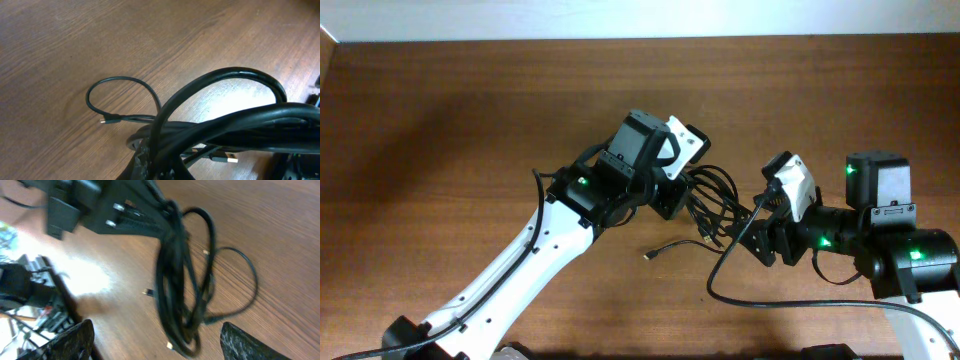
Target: Untangle cables
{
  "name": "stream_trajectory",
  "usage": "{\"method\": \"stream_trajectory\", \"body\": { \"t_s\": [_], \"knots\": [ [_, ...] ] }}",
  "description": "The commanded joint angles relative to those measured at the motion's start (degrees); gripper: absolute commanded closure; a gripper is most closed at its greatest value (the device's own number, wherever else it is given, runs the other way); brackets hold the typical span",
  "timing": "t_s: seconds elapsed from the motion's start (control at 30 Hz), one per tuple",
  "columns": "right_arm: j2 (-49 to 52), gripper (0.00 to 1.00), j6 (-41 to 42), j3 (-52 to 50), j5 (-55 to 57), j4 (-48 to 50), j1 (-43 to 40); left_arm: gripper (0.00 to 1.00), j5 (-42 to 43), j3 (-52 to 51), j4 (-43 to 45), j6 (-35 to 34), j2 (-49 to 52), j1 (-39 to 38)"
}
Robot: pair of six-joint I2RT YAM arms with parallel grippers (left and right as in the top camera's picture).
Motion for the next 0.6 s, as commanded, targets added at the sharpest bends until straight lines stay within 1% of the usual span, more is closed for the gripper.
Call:
{"method": "stream_trajectory", "body": {
  "t_s": [0.0, 0.1, 0.17, 0.23, 0.3, 0.37, 0.43, 0.5, 0.53, 0.57],
  "knots": [
    [-0.44, 0.22, -0.39, 0.81, 5.42, -0.42, 0.39, 1.00, 2.84, 1.81, 0.63, -1.88, -1.77, -0.07],
    [-0.44, 0.28, -0.37, 0.81, 5.60, -0.59, 0.39, 1.00, 6.14, 1.81, 0.90, -1.90, -1.77, -0.07],
    [-0.39, 0.35, -0.35, 0.81, 6.14, -0.55, 0.39, 1.00, 10.51, 1.81, 1.62, -2.08, -1.77, -0.07],
    [-0.39, 0.44, -0.35, 0.81, 6.64, -0.57, 0.35, 1.00, 12.87, 1.81, 2.60, -4.48, -1.77, -0.11],
    [-0.39, 0.54, -0.35, 0.81, 6.67, -0.55, 0.35, 1.00, 12.57, 1.81, 2.56, -4.68, -1.77, -0.42],
    [-0.39, 0.73, -0.37, 0.81, 6.64, -0.52, 0.35, 1.00, 12.07, 1.81, 2.29, -4.68, -1.75, -0.57],
    [-0.39, 0.85, -0.37, 0.81, 6.64, -0.35, 0.35, 1.00, 10.60, 1.81, 1.99, -4.72, -1.75, -0.59],
    [-0.39, 0.92, -0.35, 0.81, 6.62, -0.04, 0.35, 1.00, 7.39, 1.81, 1.16, -6.47, -1.75, -0.59],
    [-0.39, 0.95, -0.35, 0.81, 6.62, 0.15, 0.35, 1.00, 4.44, 1.81, 0.20, -8.85, -1.75, -0.59],
    [-0.39, 0.96, -0.35, 0.81, 6.62, 0.20, 0.35, 1.00, 1.38, 1.81, -1.01, -11.41, -1.75, -0.59]
  ]
}}
